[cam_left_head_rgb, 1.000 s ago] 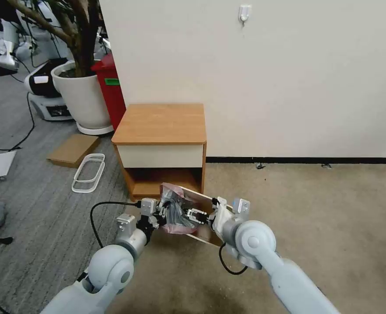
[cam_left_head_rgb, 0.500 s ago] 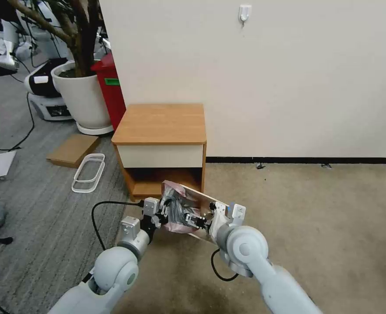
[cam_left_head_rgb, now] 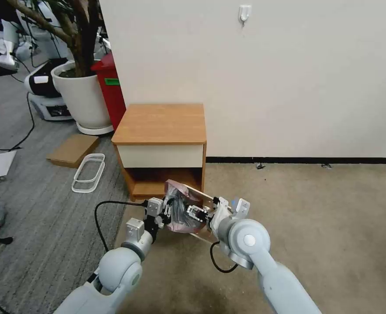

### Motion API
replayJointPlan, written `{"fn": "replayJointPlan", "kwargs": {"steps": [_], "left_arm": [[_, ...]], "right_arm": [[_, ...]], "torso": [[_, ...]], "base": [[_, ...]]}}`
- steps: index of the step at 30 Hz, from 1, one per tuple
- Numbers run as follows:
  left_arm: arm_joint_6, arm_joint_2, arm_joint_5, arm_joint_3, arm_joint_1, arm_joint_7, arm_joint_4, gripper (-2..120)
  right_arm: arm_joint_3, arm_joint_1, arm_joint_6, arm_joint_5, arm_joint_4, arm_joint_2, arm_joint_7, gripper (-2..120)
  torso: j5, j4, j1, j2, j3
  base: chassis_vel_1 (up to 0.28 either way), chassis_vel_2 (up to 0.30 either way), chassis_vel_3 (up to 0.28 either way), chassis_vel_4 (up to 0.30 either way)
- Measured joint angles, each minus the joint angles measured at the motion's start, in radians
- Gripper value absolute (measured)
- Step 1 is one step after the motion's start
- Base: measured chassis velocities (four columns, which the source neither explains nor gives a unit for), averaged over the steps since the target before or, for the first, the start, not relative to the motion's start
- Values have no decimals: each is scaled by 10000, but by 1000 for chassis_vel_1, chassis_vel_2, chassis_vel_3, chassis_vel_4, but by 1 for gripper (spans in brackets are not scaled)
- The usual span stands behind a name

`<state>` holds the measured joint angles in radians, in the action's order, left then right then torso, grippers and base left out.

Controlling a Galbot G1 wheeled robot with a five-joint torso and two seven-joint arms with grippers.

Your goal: Pick up the garbage bag from the table and place it over the trash can.

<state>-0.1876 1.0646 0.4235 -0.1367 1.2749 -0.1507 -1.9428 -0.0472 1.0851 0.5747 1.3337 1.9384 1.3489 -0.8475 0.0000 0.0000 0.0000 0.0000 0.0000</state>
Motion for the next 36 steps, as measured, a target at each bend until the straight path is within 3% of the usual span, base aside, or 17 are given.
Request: {"fn": "replayJointPlan", "kwargs": {"steps": [18, 36], "left_arm": [[265, 37, -161, -63, 17, 53, 65, 7], [309, 4, -165, -100, -27, 33, 153, 7]], "right_arm": [[-42, 153, 162, 199, -62, 88, -58, 93], [-148, 109, -3, 464, -11, 177, -22, 30]], "torso": [[0, 0, 0, 0, 0], [0, 0, 0, 1, 0]], "base": [[0, 0, 0, 0], [0, 0, 0, 0]]}}
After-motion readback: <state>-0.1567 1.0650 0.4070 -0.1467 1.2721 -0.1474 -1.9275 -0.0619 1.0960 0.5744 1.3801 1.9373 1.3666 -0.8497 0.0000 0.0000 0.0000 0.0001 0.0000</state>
